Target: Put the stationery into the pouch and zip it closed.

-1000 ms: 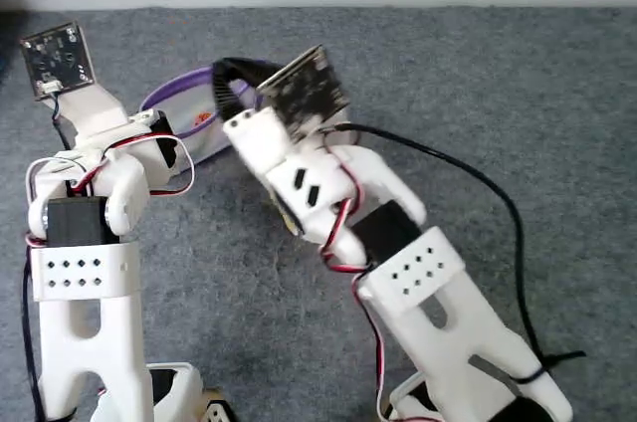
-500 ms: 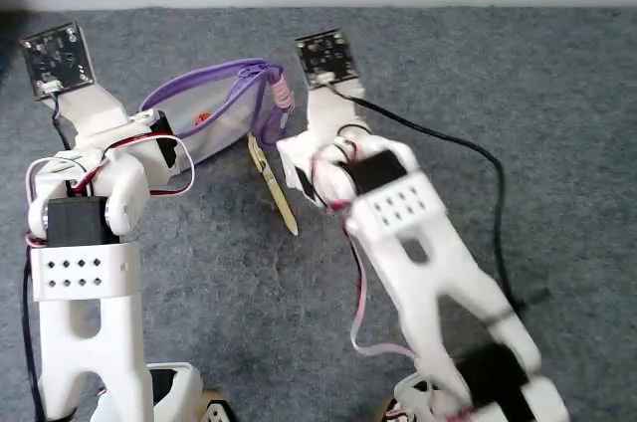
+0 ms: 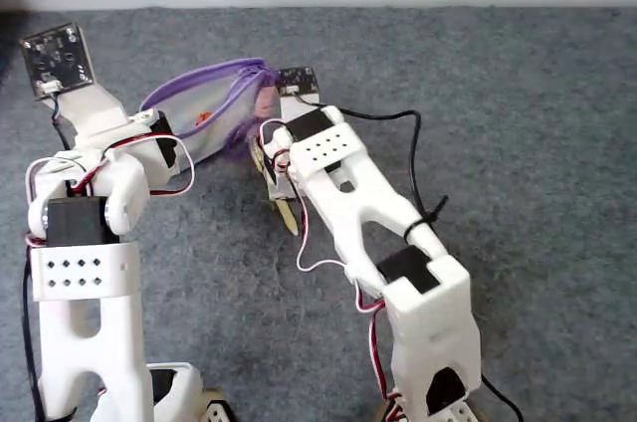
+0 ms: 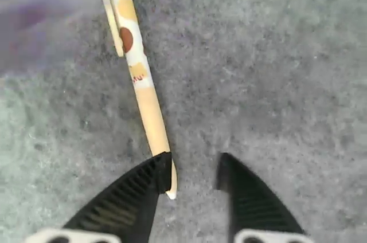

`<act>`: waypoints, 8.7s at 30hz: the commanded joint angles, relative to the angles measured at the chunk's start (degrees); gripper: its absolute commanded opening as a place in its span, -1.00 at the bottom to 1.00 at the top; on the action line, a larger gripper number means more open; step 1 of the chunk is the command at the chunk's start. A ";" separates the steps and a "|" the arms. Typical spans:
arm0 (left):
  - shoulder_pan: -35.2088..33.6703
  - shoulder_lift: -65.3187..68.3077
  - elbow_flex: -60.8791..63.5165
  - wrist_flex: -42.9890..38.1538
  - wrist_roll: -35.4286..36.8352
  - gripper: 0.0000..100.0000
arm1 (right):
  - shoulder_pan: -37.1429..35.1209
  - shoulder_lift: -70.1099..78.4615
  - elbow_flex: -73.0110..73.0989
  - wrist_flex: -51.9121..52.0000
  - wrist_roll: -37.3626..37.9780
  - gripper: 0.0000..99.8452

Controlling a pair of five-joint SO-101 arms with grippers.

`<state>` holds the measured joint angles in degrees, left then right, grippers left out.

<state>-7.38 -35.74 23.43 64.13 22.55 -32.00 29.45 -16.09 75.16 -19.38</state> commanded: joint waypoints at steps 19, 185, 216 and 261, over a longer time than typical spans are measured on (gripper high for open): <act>-0.09 -0.79 -0.57 -1.49 -0.53 -0.98 | -4.88 7.78 -2.99 -2.77 -4.75 -0.63; 0.26 -0.70 -0.84 -3.08 -0.70 -0.98 | -3.38 -66.07 40.35 -72.75 15.30 -0.99; 0.26 -0.70 -0.84 -3.08 -0.53 -0.98 | -6.99 -48.13 34.20 -62.37 7.56 -0.68; 0.26 -0.79 -0.84 -3.08 -0.70 -0.98 | -5.23 -41.01 18.73 -44.53 0.35 -0.63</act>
<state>-7.38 -35.65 23.52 63.08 22.55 -36.13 -13.01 6.33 31.65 -17.63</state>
